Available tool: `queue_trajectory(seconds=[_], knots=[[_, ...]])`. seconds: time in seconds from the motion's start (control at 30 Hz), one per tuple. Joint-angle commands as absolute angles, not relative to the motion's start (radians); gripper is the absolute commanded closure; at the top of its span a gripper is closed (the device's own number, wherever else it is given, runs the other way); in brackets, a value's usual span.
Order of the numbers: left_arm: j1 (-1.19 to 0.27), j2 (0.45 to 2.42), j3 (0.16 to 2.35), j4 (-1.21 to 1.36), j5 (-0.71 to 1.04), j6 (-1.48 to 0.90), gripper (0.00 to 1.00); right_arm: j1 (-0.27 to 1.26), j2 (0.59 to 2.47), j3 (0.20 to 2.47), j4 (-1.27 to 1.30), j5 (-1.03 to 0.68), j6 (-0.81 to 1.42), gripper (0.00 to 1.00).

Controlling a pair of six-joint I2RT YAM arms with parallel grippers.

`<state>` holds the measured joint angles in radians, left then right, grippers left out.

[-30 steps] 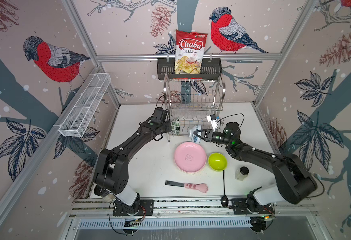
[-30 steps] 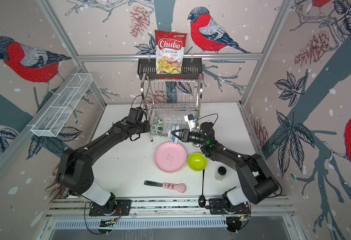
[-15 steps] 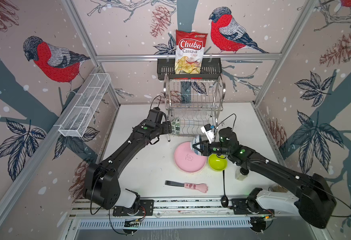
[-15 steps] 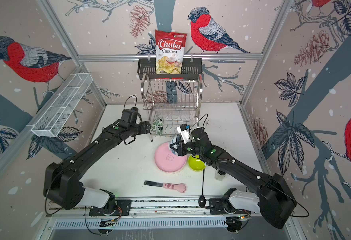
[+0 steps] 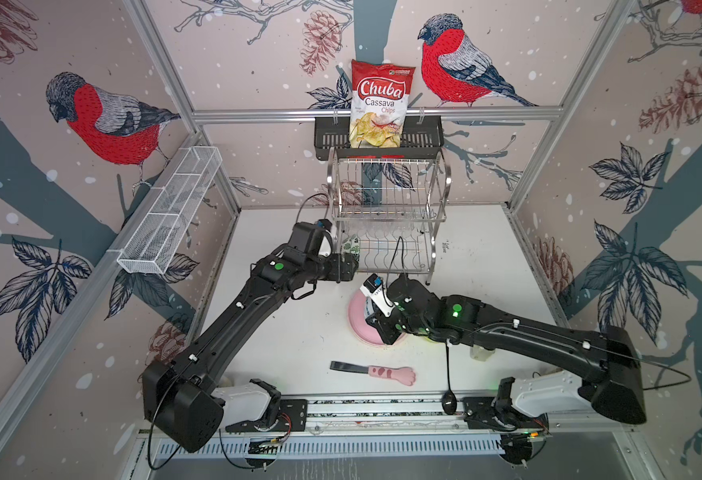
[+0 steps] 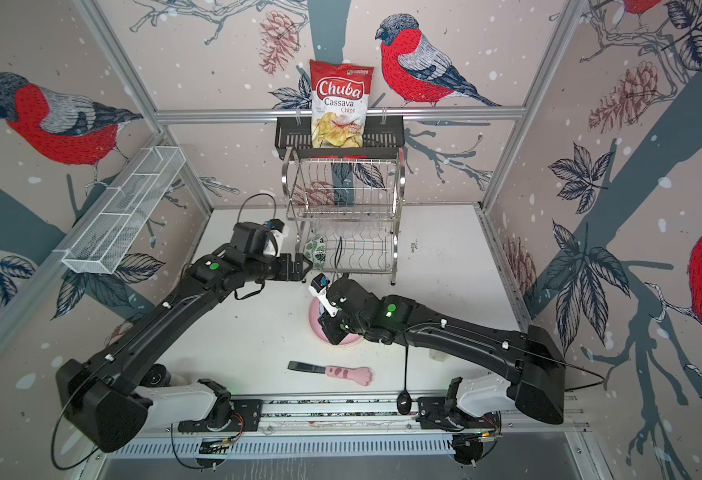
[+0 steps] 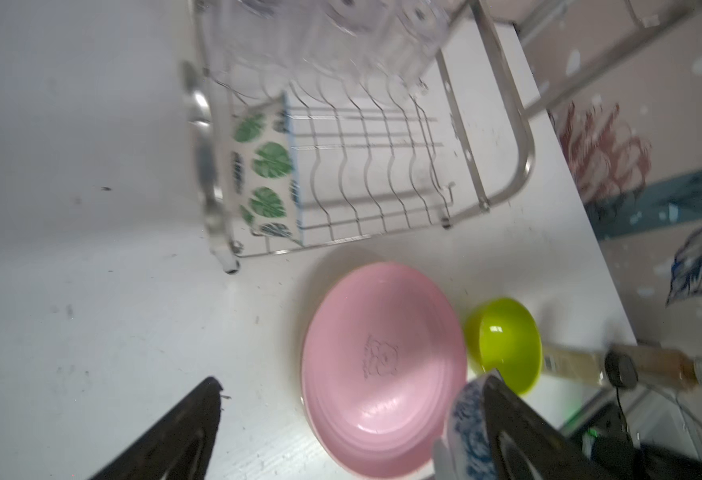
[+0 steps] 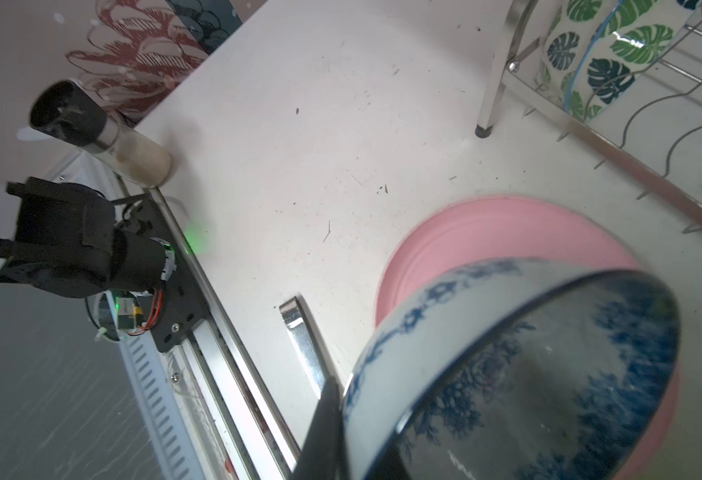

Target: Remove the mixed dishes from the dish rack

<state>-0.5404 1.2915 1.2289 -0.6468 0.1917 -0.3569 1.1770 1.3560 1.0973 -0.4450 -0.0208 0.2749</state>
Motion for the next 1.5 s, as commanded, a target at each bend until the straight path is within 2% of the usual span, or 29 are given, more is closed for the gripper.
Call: queue_trajectory(seconds=[0.0,0.43,0.6,0.97,1.1,1.23,1.3,1.47], knots=[[-0.617,1.321,1.265,-0.790,0.211,-0.275,0.04,1.219,1.384,1.152,-0.514,0.058,0.215,1.00],[-0.627,1.306,1.270,-0.806,0.291,-0.284,0.04,1.398,1.522,1.272,-0.667,0.226,0.208,1.00],[-0.628,1.325,1.272,-0.841,0.355,-0.266,0.04,1.414,1.556,1.315,-0.711,0.270,0.181,1.00],[-0.653,1.341,1.207,-0.885,0.329,-0.244,0.04,1.419,1.657,1.467,-0.878,0.399,0.052,1.00],[-0.653,1.350,1.194,-0.900,0.284,-0.239,0.08,1.419,1.670,1.503,-0.921,0.437,0.026,1.00],[-0.655,1.374,1.183,-0.891,0.292,-0.245,0.19,1.420,1.668,1.542,-0.938,0.442,0.020,1.00],[-0.655,1.382,1.180,-0.876,0.313,-0.252,0.31,1.422,1.667,1.552,-0.937,0.439,0.017,1.00],[-0.665,1.391,1.178,-0.823,0.366,-0.283,0.70,1.418,1.684,1.557,-0.924,0.444,0.011,1.00]])
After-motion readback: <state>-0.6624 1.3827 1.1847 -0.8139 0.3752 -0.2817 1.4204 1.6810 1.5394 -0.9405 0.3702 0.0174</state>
